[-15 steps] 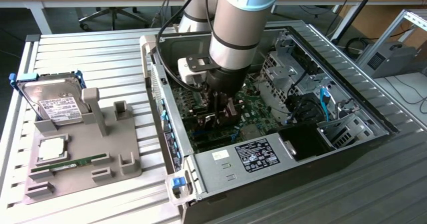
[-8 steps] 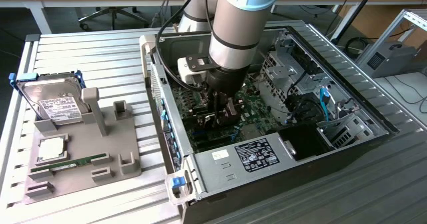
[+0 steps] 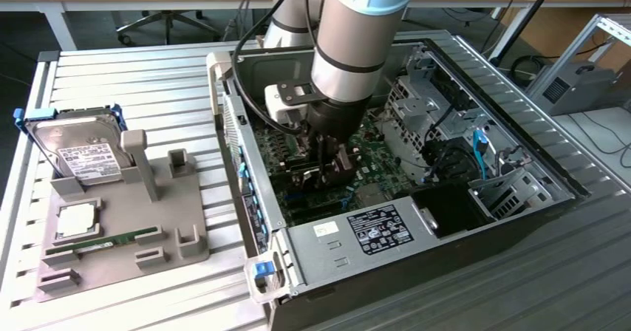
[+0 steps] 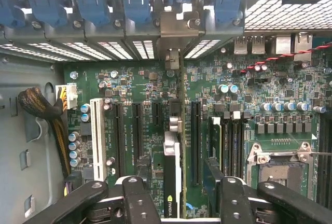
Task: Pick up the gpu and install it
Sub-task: 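Insert the gpu into the slot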
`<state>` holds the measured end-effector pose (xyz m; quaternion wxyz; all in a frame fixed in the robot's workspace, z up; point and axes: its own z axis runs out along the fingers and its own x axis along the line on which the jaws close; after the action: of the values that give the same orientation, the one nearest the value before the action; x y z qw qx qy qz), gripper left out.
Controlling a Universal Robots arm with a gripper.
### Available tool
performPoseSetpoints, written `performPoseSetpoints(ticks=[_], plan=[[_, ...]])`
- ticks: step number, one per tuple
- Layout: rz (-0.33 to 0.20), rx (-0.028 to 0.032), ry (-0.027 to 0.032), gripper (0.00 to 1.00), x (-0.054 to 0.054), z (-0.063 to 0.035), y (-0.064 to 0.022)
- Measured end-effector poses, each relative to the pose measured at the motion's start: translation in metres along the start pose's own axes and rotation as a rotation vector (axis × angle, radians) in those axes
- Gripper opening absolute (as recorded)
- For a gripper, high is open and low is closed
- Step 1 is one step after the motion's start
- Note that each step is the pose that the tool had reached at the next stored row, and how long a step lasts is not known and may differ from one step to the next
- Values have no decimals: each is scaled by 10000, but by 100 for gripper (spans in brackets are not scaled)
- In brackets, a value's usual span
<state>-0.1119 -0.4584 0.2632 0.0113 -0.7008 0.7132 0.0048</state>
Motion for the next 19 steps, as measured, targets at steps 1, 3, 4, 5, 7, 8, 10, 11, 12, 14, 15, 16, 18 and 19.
performPoseSetpoints(ticks=[1,3,4,5,7,8,10,11,12,14,15,16,18,19], plan=[[1,1,-3,53,0,-9,0],[1,2,-4,53,0,-9,0],[1,1,-3,53,0,-10,0],[1,1,-2,53,0,-10,0],[1,2,-3,53,0,-10,0],[1,2,-3,51,0,-10,0],[1,1,-2,33,0,-10,0],[1,1,-1,27,0,-10,0],[1,1,-2,27,0,-10,0],[1,1,-2,27,0,-10,0],[1,1,-2,27,0,-10,0],[1,1,-2,27,0,-10,0],[0,1,-2,27,0,-10,0],[1,1,-2,27,0,-10,0]])
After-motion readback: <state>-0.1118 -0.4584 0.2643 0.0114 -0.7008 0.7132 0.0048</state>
